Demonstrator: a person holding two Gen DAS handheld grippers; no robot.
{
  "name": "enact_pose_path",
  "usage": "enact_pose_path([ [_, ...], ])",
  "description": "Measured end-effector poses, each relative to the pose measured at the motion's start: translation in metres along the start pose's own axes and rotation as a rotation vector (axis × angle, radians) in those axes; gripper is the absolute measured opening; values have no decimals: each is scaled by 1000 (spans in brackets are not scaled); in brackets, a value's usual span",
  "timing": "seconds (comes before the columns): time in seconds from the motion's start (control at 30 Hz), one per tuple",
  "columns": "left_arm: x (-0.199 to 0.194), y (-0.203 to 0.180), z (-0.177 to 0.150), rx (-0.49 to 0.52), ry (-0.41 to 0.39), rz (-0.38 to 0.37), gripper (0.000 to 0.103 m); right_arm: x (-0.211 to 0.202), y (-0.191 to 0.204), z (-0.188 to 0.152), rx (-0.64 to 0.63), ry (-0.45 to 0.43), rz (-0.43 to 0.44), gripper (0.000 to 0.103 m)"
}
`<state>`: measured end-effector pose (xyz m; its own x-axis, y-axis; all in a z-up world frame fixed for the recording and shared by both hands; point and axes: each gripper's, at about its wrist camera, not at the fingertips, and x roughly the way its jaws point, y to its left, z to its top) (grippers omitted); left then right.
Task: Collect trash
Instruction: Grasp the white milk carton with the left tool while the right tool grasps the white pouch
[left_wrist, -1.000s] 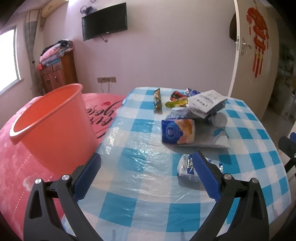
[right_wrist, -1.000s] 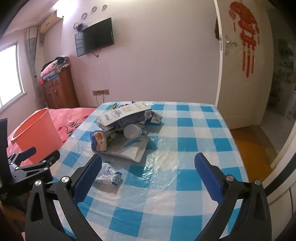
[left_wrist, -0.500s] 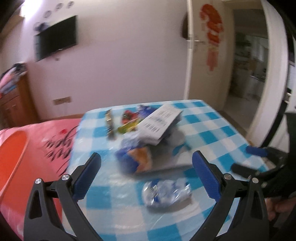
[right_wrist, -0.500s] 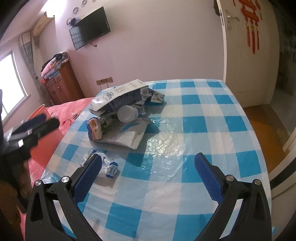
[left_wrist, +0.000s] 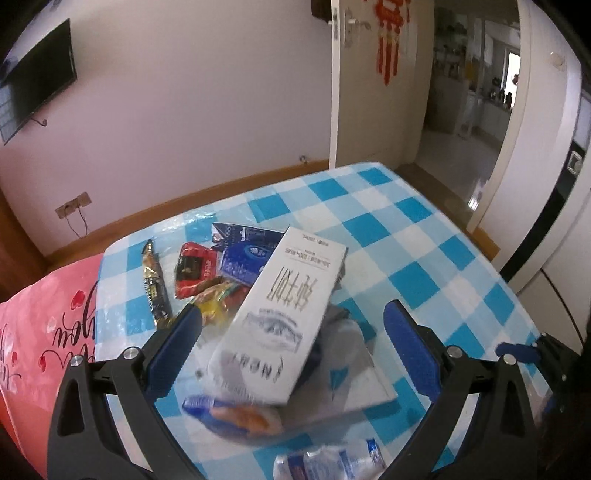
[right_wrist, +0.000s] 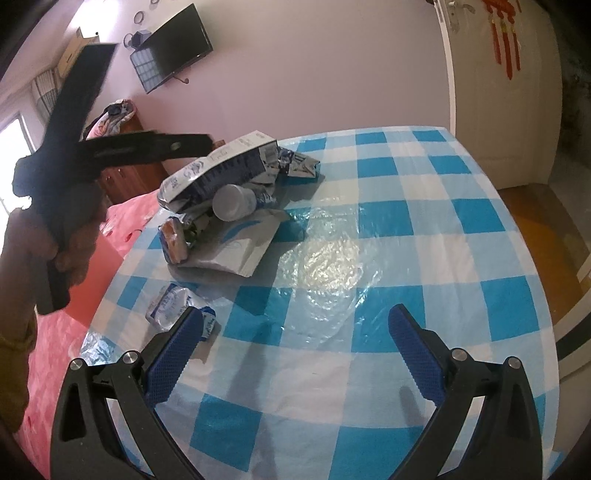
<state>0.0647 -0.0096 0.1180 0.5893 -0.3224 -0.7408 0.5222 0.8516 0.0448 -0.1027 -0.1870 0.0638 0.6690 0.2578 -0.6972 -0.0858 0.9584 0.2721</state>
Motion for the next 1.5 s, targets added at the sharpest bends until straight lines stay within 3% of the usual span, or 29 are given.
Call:
enact_pose_path([
  [0.33,42,-7,15,42,92,62,98,14,-11,0,19,31,20,99],
  [0.4,45,-7,16,43,96,79,94,16,-12,-1,21,36,22,99],
  [0.47,49,-5,16,30,112,90,76,17,-12,-1,22,37,25,99],
  [0.57,50,1,13,-22,131,79,68,18,-12,-1,22,40,27,99],
  [0.83,32,9,2,-108,95,69,58,22,-5,-2,11,50,55,99],
  [1.2,-17,42,-25,-287,1,40,57,48,60,-6,-190,129,250,99],
  [1.5,-51,72,-61,-395,-46,50,57,74,104,-3,-368,159,271,99],
])
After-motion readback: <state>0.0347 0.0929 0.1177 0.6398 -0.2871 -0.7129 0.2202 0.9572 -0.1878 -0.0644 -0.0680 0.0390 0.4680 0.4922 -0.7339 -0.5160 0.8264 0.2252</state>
